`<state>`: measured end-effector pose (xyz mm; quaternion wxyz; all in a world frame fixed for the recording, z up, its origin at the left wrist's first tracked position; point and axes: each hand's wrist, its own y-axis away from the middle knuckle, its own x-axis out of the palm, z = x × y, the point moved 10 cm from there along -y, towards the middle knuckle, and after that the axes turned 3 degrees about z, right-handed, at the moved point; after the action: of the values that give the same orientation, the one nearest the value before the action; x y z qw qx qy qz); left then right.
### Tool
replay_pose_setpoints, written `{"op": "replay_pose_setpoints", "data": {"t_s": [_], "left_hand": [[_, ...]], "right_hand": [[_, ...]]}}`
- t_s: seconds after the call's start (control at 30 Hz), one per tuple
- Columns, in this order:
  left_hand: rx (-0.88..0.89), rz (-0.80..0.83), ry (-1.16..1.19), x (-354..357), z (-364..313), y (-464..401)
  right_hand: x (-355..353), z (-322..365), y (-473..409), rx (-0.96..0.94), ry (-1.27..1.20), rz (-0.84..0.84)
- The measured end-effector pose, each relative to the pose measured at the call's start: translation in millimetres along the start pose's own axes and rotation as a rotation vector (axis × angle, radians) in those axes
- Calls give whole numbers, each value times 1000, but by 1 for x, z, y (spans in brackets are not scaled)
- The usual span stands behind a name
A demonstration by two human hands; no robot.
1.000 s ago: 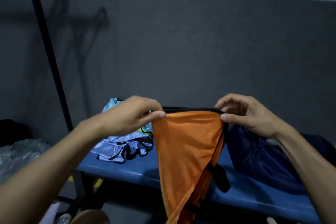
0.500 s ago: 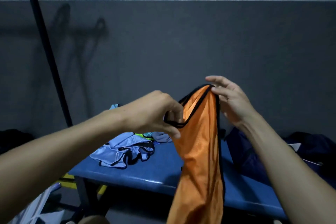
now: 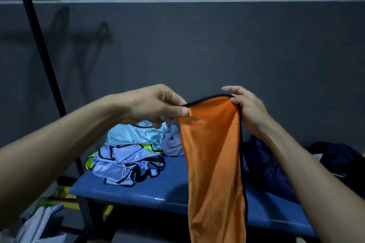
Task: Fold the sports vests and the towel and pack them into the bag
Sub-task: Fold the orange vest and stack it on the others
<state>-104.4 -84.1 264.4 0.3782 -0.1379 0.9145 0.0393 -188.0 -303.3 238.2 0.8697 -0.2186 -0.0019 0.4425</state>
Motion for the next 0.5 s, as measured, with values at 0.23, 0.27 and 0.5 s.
{"op": "replay_pose_setpoints", "data": {"t_s": [0.23,0.27,0.5], "left_hand": [[162,-58,-394,-5,-48,3],[142,36,-284,5,-47,2],[142,-84,-712,-24,-46,-10]], "right_hand": [[7,0,-11,-13,-35,52],[12,-1,-11,-13,-41,77],[22,-14,-11,24,-96,134]]}}
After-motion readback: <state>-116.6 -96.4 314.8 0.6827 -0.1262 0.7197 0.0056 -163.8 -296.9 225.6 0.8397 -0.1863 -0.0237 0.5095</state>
